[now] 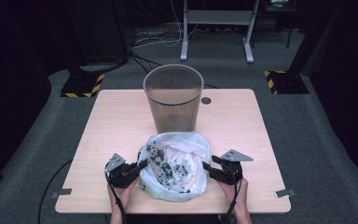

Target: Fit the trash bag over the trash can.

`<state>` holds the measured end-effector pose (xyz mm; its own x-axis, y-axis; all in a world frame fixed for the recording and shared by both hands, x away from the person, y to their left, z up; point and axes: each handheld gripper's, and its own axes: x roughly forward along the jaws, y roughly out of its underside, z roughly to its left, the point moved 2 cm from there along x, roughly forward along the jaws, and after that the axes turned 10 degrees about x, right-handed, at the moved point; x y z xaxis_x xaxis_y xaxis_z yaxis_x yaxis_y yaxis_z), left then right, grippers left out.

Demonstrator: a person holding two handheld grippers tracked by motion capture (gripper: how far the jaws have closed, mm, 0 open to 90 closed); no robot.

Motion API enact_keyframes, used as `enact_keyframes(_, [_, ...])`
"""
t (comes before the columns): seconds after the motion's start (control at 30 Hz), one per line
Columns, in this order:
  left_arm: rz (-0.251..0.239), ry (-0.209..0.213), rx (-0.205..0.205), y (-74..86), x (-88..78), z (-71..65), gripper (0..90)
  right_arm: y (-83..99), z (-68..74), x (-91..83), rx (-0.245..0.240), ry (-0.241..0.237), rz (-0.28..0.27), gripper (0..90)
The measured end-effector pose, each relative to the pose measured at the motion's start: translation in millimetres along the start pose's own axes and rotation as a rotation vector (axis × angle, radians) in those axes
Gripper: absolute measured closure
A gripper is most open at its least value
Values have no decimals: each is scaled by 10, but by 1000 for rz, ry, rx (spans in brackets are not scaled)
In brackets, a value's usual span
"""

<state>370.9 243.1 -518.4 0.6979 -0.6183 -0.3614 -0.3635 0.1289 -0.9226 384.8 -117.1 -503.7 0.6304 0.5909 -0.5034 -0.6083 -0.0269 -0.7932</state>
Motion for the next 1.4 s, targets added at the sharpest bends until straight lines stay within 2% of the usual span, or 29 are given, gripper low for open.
enact_keyframes(0.03, [8, -11, -1, 10, 10, 7, 838, 7, -23, 44, 17, 3, 31, 293])
enact_keyframes(0.1, [25, -13, -9, 32, 27, 32, 838, 27, -54, 135, 29, 1, 71, 253])
enact_keyframes(0.2, [45, -24, -13, 59, 52, 51, 838, 45, -76, 271, 31, 18, 117, 276])
enact_keyframes(0.27, [56, -29, -15, 69, 64, 54, 839, 45, -63, 334, 17, 21, 132, 380])
enact_keyframes(0.33, [58, -31, -9, 65, 69, 47, 839, 46, -46, 377, 3, 32, 143, 522])
enact_keyframes(0.47, [55, -49, 2, 65, 72, 32, 839, 69, -33, 398, -20, 47, 133, 791])
enact_keyframes(0.53, [24, -56, -1, 55, 51, 20, 841, 81, -26, 376, -32, 45, 106, 860])
enact_keyframes(0.6, [-1, -59, 2, 47, 35, 1, 845, 89, -13, 337, -37, 41, 72, 882])
enact_keyframes(0.8, [-50, -46, 10, -21, -20, -63, 853, 19, 76, 89, -43, 5, -71, 890])
enact_keyframes(0.93, [-120, -46, 2, -105, -96, -72, 854, -70, 183, -115, -48, 2, -191, 889])
enact_keyframes(1.1, [-172, -43, 8, -229, -134, -72, 857, -171, 291, -264, -86, 12, -305, 889])
enact_keyframes(1.33, [-232, -30, 35, -435, -170, -98, 859, -298, 366, -350, -106, 3, -397, 889])
enact_keyframes(1.4, [-243, -32, 43, -489, -172, -104, 860, -335, 391, -361, -118, 7, -407, 889])
